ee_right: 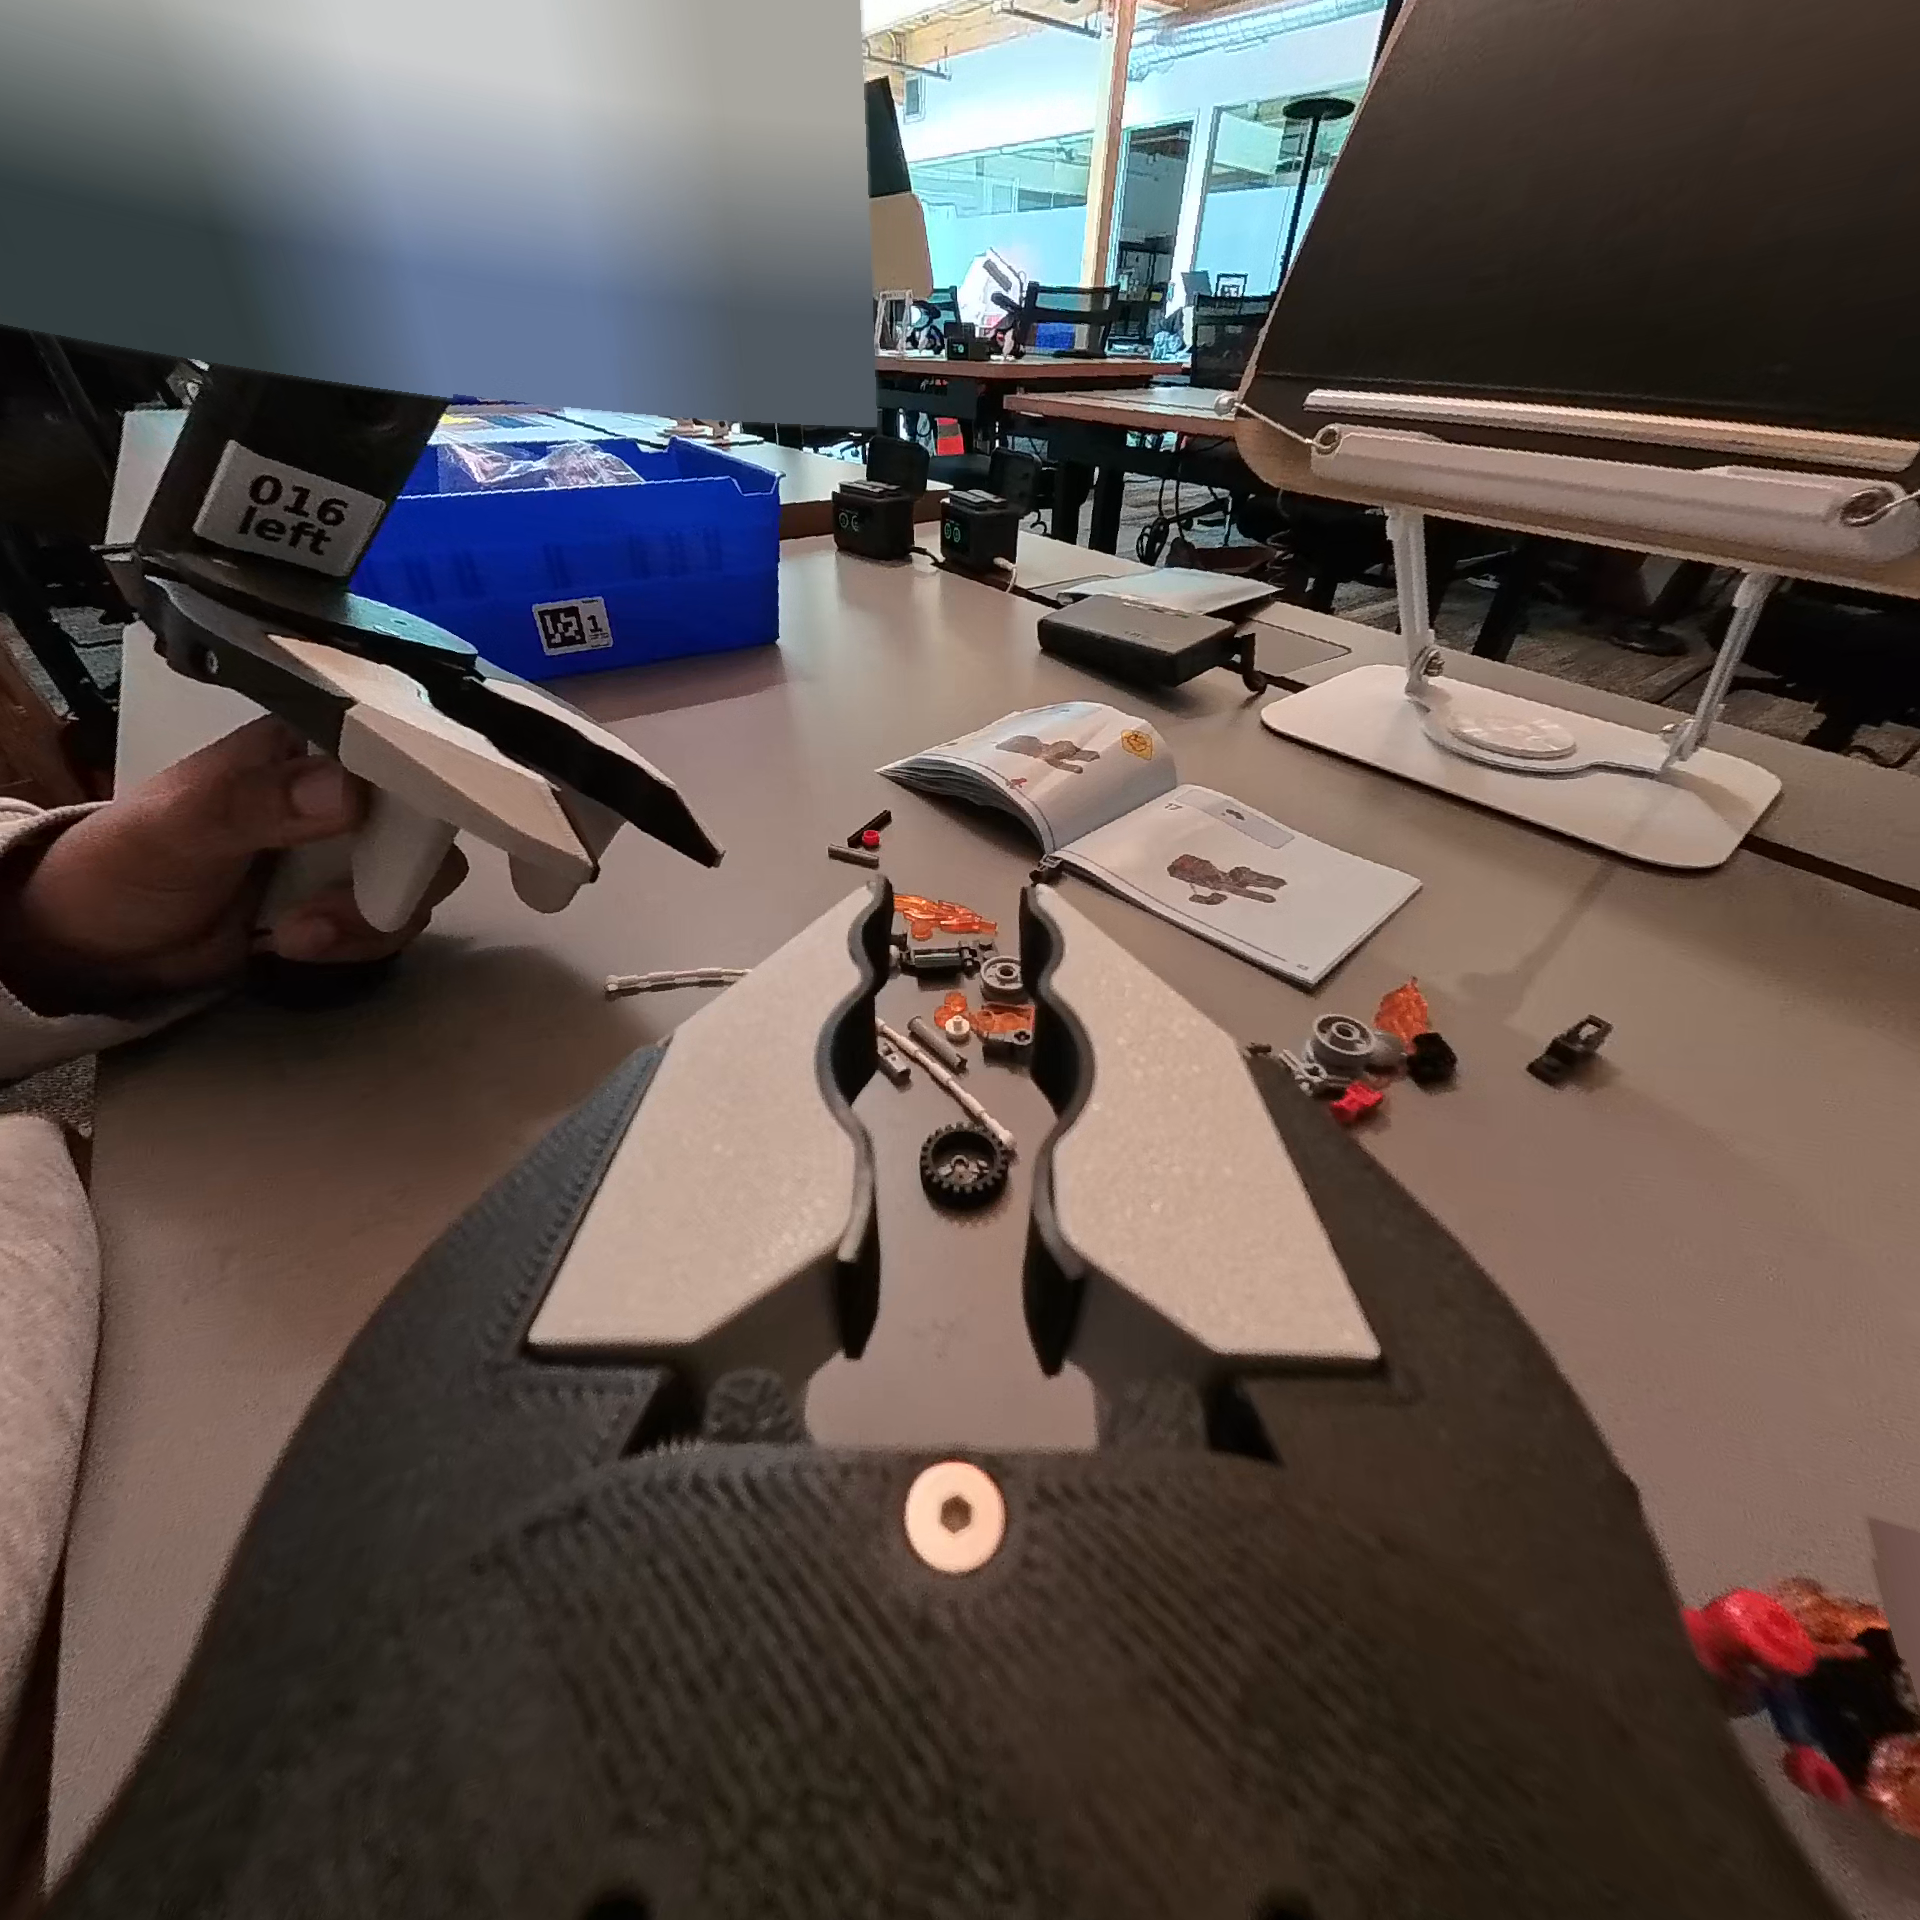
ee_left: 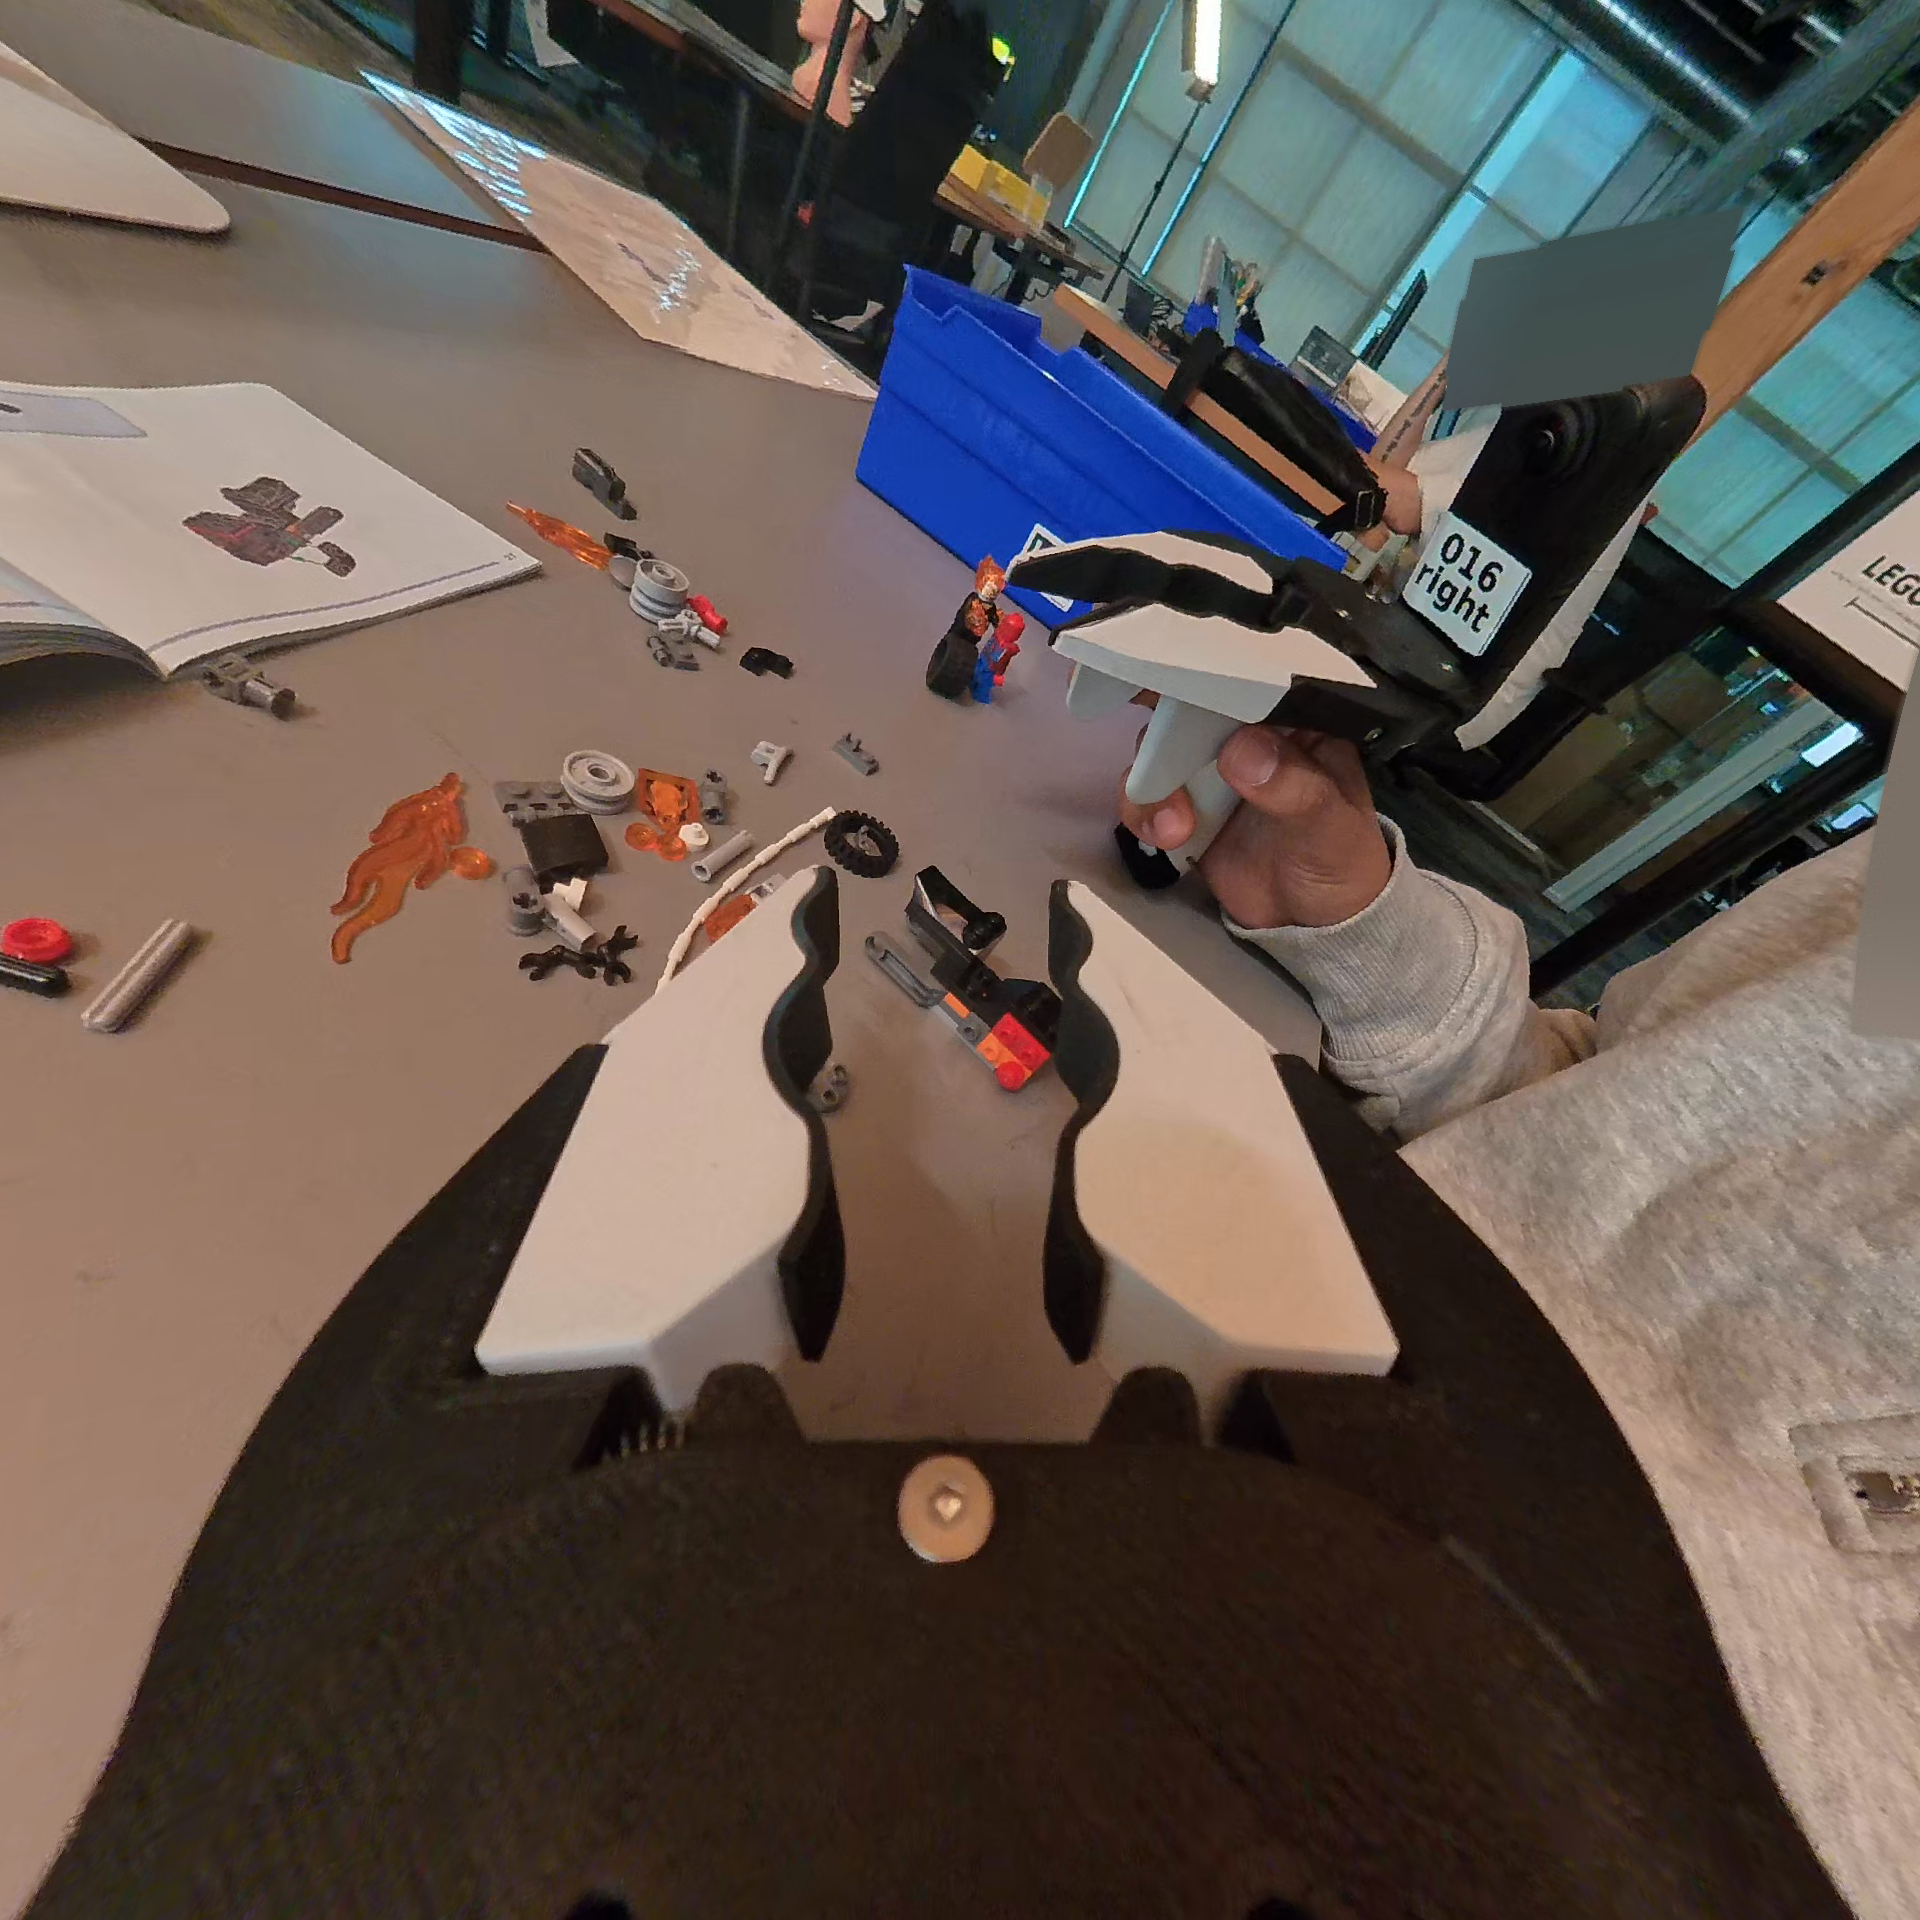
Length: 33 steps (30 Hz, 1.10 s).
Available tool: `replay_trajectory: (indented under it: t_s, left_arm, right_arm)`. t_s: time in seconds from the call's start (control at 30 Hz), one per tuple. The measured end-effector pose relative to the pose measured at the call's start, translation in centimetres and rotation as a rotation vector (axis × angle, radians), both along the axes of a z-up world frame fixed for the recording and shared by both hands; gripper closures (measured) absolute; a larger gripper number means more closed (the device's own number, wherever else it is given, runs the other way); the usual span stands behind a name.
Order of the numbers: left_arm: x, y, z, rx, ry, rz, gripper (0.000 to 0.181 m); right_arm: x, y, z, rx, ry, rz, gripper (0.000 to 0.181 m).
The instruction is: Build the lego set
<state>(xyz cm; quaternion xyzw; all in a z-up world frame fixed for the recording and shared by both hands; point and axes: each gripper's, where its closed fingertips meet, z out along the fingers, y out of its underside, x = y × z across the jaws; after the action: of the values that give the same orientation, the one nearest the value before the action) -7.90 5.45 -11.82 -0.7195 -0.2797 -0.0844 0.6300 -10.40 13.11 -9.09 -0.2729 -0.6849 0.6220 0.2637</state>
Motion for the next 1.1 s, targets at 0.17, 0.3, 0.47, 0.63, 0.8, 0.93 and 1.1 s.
replay_trajectory:
  t_s: [0.17,0.3,0.47,0.63,0.8,0.93,1.1]
  left_arm:
    - [0.0,0.0,0.0,0.000,0.000,0.000,0.143]
    - [0.0,0.0,0.0,0.000,0.001,0.001,0.143]
    - [0.0,0.0,0.0,0.001,0.000,0.000,0.143]
    - [0.0,0.0,0.0,0.001,0.002,0.001,0.143]
    - [-0.1,-0.2,0.2,0.009,0.010,0.016,0.143]
    - [-0.2,-0.2,0.2,0.020,-0.004,0.013,0.143]
    - [-0.1,-0.1,0.2,0.017,-0.003,0.007,0.144]
  right_arm:
    - [0.0,0.0,0.0,-0.001,0.002,-0.001,0.158]
    - [0.0,0.0,0.1,-0.004,0.005,-0.002,0.158]
    - [-0.1,0.1,0.2,-0.010,0.009,-0.007,0.159]
    - [-0.3,0.7,0.6,-0.045,0.014,-0.034,0.158]
    - [-0.6,1.8,1.3,-0.120,0.020,-0.060,0.157]
    - [-0.5,2.3,1.7,-0.163,0.022,-0.062,0.154]
    - [0.0,2.3,2.4,-0.217,0.024,-0.031,0.149]
